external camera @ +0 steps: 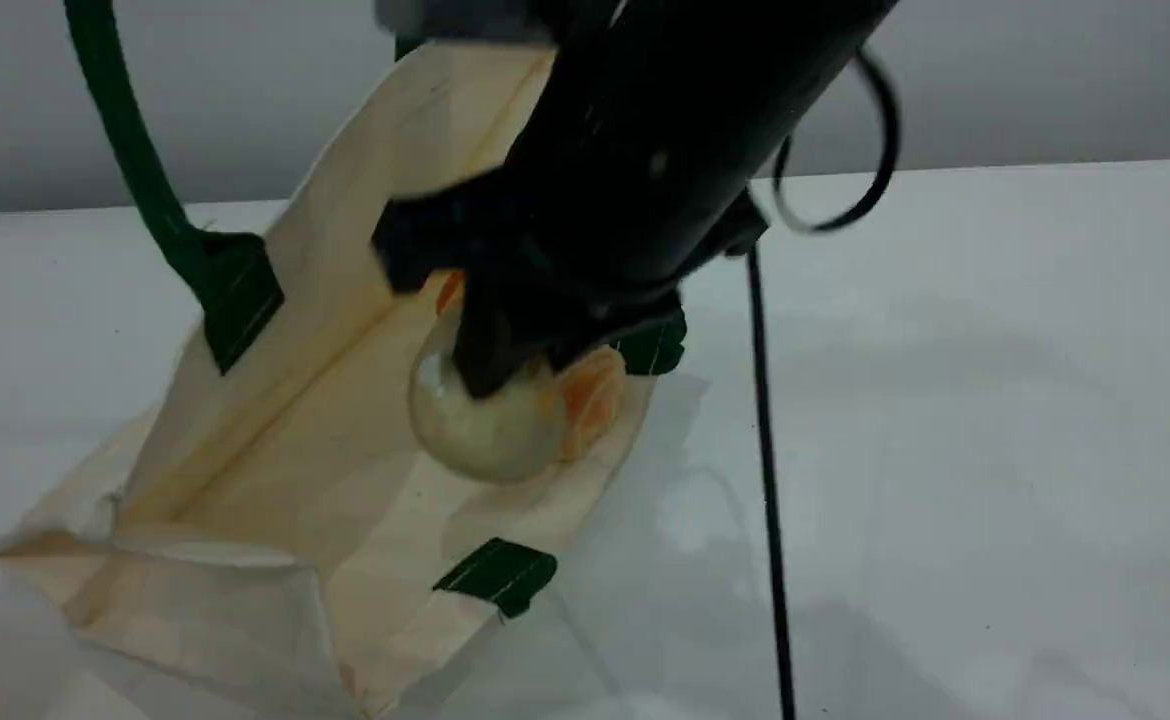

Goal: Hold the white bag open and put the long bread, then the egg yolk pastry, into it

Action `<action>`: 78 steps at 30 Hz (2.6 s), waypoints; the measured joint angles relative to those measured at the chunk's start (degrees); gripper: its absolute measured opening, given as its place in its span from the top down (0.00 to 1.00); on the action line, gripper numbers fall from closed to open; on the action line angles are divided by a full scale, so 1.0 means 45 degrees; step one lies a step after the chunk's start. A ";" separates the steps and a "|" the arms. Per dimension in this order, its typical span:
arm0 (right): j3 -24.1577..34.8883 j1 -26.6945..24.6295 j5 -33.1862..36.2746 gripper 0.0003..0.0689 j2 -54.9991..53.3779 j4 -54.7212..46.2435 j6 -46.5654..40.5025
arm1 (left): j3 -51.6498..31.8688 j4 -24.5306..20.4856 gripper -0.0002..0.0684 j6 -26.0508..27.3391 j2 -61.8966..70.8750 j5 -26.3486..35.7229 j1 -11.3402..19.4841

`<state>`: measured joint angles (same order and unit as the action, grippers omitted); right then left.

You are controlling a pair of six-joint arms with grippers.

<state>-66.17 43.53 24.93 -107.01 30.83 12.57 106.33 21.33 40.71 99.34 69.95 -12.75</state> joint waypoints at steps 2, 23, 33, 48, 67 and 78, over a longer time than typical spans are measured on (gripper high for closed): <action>0.0000 0.0119 -0.0251 0.74 -0.0277 0.0616 0.0473 | 0.0000 0.0017 0.88 0.0000 0.0000 0.0000 0.0000; -0.0796 0.0365 -0.0493 0.44 -0.1588 0.7878 0.7509 | 0.0000 0.0320 0.88 0.0000 0.0000 0.0000 0.0000; -0.0796 -0.0081 -0.0067 0.11 -0.1595 0.7596 0.7669 | 0.0000 0.0260 0.88 -0.0004 0.0000 0.0002 0.0000; -0.1053 -0.4152 0.1582 0.15 -0.0358 0.5360 0.7558 | 0.0000 0.0290 0.88 -0.0110 0.0000 0.0001 0.0000; -0.2935 -0.8925 0.1334 0.15 -0.0358 0.3093 0.6162 | 0.0000 0.0574 0.88 -0.0130 0.0000 0.0001 0.0000; -0.2935 -0.9301 0.1213 0.15 -0.0358 0.2511 0.5874 | 0.0000 0.1117 0.88 -0.0115 0.0000 0.0001 0.0000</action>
<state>-79.37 1.67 30.39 -108.62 42.13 39.00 106.33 26.35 40.19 99.34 69.95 -12.75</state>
